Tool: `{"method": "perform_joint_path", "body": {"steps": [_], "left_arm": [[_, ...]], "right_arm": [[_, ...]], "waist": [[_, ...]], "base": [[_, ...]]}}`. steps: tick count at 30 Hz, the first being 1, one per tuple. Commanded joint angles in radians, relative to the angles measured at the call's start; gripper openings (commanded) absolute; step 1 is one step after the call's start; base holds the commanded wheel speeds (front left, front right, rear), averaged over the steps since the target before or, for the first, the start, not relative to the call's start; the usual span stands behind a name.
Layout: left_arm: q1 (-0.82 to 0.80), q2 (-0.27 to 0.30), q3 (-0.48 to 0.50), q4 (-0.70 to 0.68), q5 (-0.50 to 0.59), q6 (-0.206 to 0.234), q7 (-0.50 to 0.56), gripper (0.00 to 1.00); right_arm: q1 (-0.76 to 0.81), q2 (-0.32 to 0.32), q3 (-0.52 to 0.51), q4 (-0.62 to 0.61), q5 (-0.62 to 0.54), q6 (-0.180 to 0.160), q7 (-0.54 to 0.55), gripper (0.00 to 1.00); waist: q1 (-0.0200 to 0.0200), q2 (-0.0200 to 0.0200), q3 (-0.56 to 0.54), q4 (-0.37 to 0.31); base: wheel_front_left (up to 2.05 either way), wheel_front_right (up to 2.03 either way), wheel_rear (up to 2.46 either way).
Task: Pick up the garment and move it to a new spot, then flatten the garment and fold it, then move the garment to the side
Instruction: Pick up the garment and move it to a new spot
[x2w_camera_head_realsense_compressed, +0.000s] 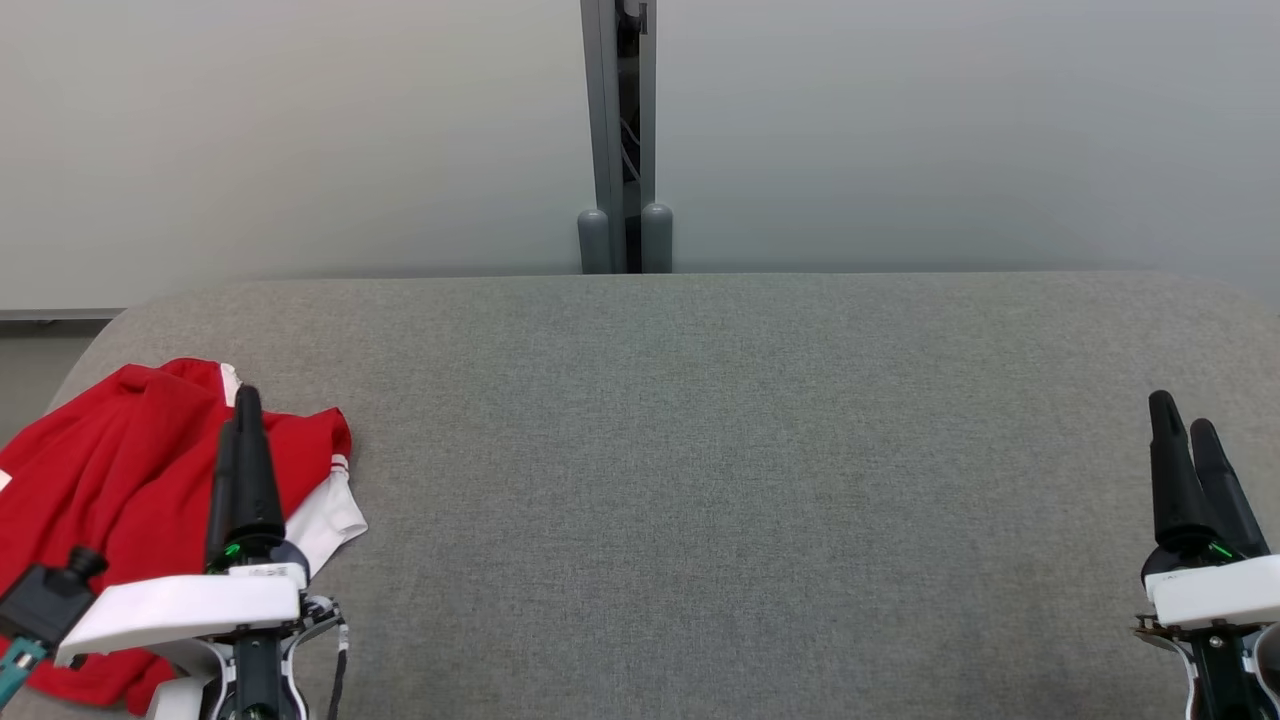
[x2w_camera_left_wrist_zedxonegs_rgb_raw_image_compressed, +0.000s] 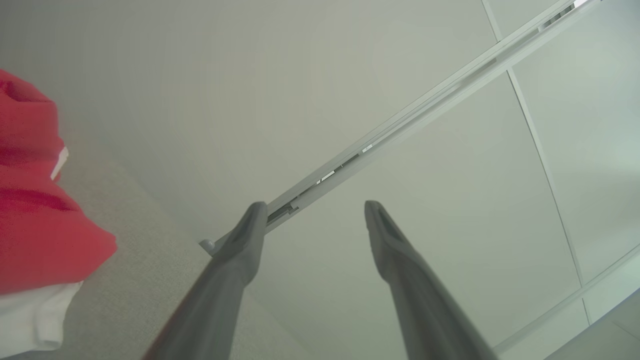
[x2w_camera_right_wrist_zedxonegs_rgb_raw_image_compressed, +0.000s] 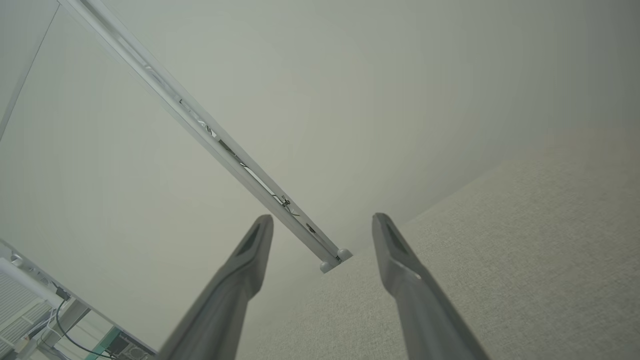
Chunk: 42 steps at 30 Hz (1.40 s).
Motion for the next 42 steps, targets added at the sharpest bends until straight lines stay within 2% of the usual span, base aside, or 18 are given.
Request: {"method": "perform_joint_path", "body": {"steps": [1, 7, 15, 27, 35, 42], "left_arm": [[-0.008, 0.004, -0.005, -0.033, 0.037, 0.007, -0.006, 1.0], [0.012, 0.005, -0.055, -0.099, 0.153, 0.057, -0.016, 1.0], [0.04, 0.005, -0.149, -0.13, 0.362, 0.1, -0.029, 1.0], [0.056, 0.006, -0.28, -0.071, 0.643, 0.181, -0.047, 1.0], [0.058, 0.01, -0.311, -0.01, 0.732, 0.233, -0.057, 1.0], [0.064, 0.015, -0.33, 0.052, 0.796, 0.256, -0.066, 1.0]], "right_arm": [[-0.021, -0.013, 0.005, -0.025, -0.038, 0.001, -0.014, 1.0], [-0.017, -0.014, 0.042, -0.057, -0.165, 0.001, -0.043, 1.0], [0.002, -0.016, 0.06, -0.044, -0.282, 0.001, -0.079, 1.0], [0.012, -0.019, 0.101, 0.007, -0.406, 0.002, -0.127, 1.0], [0.012, -0.019, 0.132, 0.05, -0.456, 0.002, -0.154, 1.0], [0.016, -0.021, 0.155, 0.106, -0.517, 0.002, -0.179, 1.0]], "waist": [[0.0, 0.0, -0.001, 0.0], [0.0, 0.0, -0.005, -0.001], [0.0, 0.0, -0.011, -0.002], [0.0, 0.0, -0.016, -0.007], [0.0, 0.0, -0.024, -0.009], [0.0, 0.0, -0.035, -0.009]], "base": [[0.0, 0.0, 0.0], [0.0, 0.0, 0.0], [0.0, 0.0, 0.0], [0.0, 0.0, 0.0], [0.0, 0.0, 0.0], [0.0, 0.0, 0.0]]}}
